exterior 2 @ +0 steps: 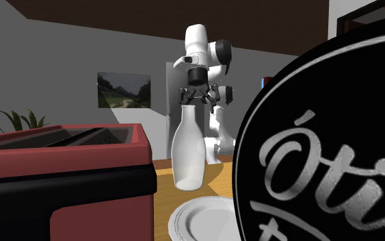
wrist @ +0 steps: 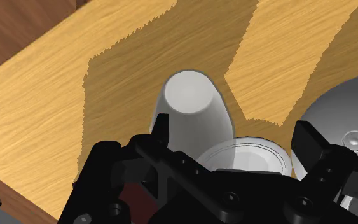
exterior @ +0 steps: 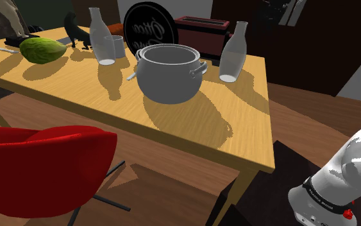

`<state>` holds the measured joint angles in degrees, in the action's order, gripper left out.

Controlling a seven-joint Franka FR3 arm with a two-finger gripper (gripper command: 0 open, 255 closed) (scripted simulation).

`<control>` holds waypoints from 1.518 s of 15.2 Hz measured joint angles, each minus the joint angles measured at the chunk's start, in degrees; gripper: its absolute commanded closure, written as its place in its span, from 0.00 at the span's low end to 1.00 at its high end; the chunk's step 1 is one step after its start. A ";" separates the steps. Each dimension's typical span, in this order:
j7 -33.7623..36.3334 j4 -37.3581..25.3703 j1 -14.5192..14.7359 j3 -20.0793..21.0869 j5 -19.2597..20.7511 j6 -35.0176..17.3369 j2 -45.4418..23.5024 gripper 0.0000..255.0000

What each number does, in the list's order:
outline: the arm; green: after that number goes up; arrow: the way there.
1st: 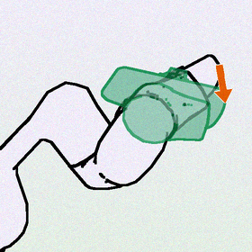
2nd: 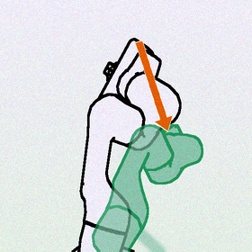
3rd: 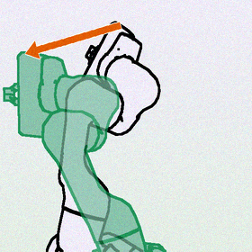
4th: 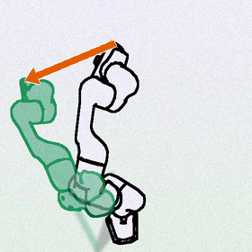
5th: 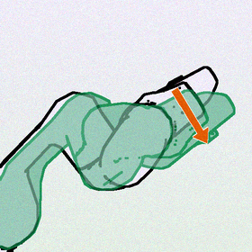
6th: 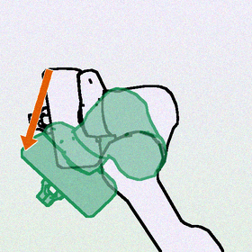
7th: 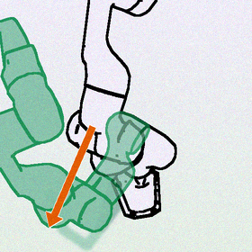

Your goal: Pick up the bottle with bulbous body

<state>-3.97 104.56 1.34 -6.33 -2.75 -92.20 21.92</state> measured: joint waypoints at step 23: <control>-2.99 -14.95 0.21 -0.86 1.17 1.31 -14.88 1.00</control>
<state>-6.95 89.61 1.55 -7.19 -1.58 -90.88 7.04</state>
